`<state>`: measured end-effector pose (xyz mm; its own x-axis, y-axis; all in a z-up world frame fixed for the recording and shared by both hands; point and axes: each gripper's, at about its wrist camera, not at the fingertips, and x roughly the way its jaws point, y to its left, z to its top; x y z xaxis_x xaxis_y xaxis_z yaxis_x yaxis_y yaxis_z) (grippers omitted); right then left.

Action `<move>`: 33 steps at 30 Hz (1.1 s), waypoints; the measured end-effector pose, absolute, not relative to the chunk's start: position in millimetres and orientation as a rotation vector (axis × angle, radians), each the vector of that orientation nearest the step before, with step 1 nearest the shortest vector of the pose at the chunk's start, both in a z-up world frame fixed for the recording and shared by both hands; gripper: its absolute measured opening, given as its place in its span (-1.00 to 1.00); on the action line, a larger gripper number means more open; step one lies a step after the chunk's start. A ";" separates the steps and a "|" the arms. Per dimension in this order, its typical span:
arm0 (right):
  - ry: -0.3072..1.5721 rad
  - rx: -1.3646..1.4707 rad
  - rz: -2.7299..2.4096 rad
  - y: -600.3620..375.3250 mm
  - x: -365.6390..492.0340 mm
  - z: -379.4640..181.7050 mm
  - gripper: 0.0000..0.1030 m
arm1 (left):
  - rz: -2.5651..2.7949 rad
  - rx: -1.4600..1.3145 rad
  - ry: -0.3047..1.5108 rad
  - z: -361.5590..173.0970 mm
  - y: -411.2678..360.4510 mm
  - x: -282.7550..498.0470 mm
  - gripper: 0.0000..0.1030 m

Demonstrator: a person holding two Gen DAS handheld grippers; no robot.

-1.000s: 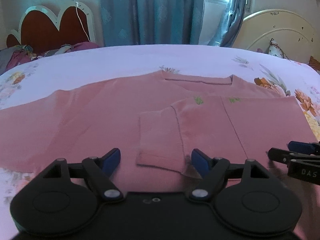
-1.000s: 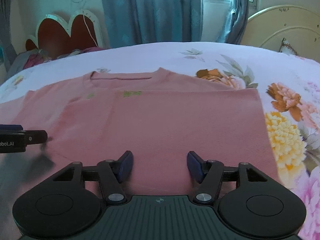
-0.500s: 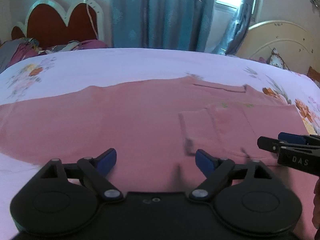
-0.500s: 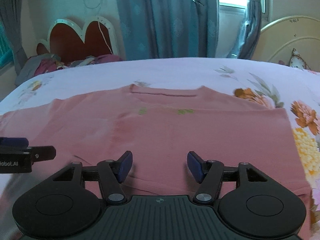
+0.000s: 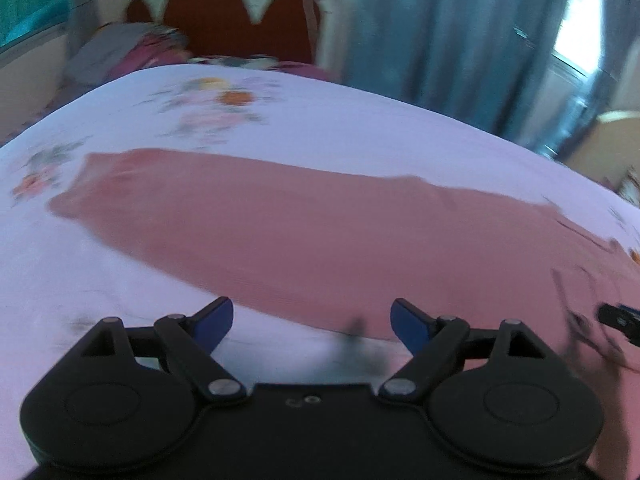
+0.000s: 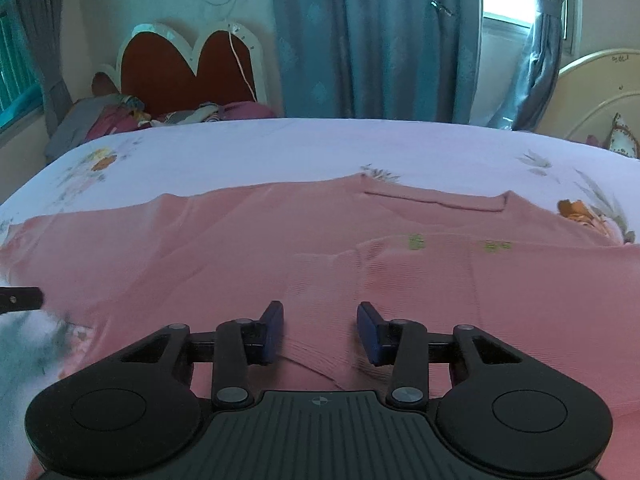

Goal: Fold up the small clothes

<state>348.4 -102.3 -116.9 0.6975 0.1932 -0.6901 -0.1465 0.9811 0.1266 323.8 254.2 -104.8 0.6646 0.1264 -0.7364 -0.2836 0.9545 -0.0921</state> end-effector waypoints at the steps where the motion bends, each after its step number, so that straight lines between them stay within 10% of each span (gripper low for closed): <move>1: 0.772 0.066 0.186 -100.0 349.6 -116.7 -0.19 | 0.258 -0.219 0.809 -106.1 265.8 323.6 0.65; 19: 0.825 0.064 0.162 -93.1 359.1 -140.7 -0.19 | 0.460 -0.533 0.706 -140.3 402.7 344.3 0.47; 27: 0.824 0.023 0.105 -98.0 360.4 -150.7 -0.19 | 0.544 -0.603 0.611 -148.3 426.8 345.6 -0.70; 33: 0.820 0.071 0.111 -104.5 360.3 -145.8 -0.19 | 0.500 -0.556 0.550 -131.8 414.0 342.4 -0.91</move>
